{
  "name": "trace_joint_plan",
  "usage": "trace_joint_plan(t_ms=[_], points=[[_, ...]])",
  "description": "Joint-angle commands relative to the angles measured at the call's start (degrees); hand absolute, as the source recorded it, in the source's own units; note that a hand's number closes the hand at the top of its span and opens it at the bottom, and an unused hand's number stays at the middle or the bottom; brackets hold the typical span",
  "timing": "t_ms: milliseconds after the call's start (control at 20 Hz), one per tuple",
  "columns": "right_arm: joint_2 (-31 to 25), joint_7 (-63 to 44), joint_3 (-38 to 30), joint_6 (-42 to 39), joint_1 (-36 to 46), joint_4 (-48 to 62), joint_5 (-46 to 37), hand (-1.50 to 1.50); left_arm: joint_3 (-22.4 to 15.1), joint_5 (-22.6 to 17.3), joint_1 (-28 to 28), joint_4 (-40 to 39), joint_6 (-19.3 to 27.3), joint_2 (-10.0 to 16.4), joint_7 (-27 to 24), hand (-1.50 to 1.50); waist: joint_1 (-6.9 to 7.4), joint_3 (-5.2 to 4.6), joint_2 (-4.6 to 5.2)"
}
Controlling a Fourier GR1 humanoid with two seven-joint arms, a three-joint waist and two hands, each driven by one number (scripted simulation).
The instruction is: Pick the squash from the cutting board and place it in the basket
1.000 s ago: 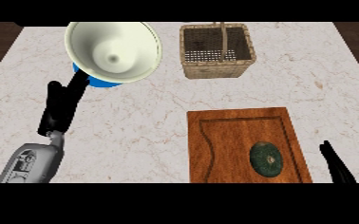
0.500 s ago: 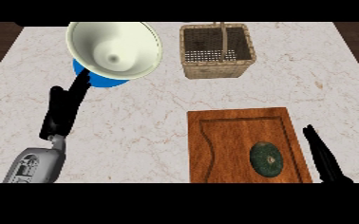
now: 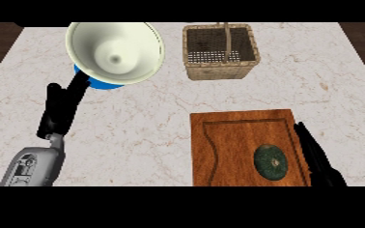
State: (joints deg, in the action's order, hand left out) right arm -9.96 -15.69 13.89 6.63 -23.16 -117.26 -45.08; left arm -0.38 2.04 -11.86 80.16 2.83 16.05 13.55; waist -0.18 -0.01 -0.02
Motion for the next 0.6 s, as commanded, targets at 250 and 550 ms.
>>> trace_joint_plan(t_ms=[250,550], points=[[3.79,-0.05,1.83,2.23,3.41,8.49,-3.25,-1.5,3.43,0.32,-0.53,-2.94,-3.03,-0.17,-1.71,0.0,0.02,0.0,0.03],[4.32,-1.72,1.51,1.42,3.52,5.55,-3.17,-1.5,0.31,3.98,1.52,3.04,-0.88,-4.07,2.38,0.0,0.04,0.01,-0.04]])
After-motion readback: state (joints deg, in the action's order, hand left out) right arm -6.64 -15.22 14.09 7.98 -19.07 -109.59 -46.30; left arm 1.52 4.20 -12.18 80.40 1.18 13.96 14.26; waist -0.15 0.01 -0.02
